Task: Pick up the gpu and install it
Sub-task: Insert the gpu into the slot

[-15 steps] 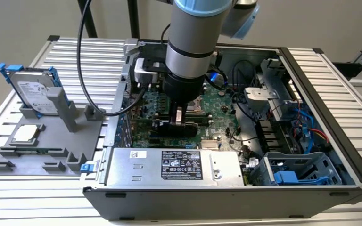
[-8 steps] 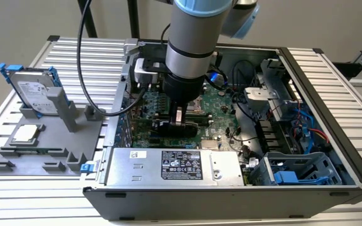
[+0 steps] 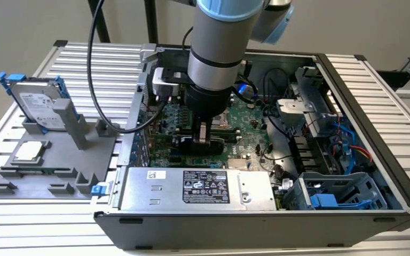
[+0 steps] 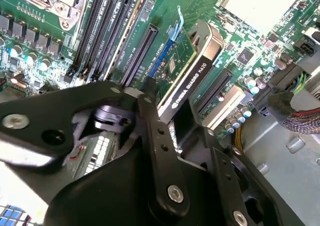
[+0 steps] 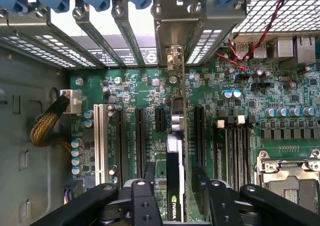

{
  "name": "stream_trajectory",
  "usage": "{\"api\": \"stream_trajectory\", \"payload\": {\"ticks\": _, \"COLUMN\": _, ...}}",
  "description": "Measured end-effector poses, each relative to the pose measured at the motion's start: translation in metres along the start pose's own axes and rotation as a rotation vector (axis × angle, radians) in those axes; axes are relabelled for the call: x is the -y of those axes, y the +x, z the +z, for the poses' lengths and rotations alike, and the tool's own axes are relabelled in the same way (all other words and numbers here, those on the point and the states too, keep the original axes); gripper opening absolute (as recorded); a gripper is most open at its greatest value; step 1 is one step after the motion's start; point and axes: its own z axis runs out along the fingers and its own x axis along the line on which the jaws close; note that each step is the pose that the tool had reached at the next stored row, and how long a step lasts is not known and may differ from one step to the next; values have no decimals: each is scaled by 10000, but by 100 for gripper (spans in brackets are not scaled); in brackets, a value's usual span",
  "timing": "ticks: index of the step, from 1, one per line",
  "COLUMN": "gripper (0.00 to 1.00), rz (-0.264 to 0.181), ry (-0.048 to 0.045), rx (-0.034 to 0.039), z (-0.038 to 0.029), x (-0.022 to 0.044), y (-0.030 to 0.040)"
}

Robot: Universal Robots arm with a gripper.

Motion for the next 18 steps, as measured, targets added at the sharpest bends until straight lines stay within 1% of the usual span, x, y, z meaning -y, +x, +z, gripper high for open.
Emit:
{"api": "stream_trajectory", "payload": {"ticks": 2, "gripper": 100, "rz": 0, "ry": 0, "rx": 0, "z": 0, "x": 0, "y": 0}}
{"api": "stream_trajectory", "payload": {"ticks": 3, "gripper": 100, "rz": 0, "ry": -1, "rx": 0, "z": -13, "x": -1, "y": 0}}
{"api": "stream_trajectory", "payload": {"ticks": 12, "gripper": 100, "rz": 1, "ry": 0, "rx": 2, "z": -412, "x": -33, "y": 2}}
{"api": "stream_trajectory", "payload": {"ticks": 13, "gripper": 100, "rz": 1, "ry": -1, "rx": -2, "z": -449, "x": -36, "y": 2}}
{"api": "stream_trajectory", "payload": {"ticks": 15, "gripper": 100, "rz": 0, "ry": 0, "rx": 0, "z": -467, "x": -37, "y": 2}}
{"api": "stream_trajectory", "payload": {"ticks": 16, "gripper": 0, "rz": 0, "ry": 0, "rx": 0, "z": -472, "x": -38, "y": 2}}
{"api": "stream_trajectory", "payload": {"ticks": 18, "gripper": 0, "rz": 1, "ry": 0, "rx": 0, "z": -482, "x": -38, "y": 2}}
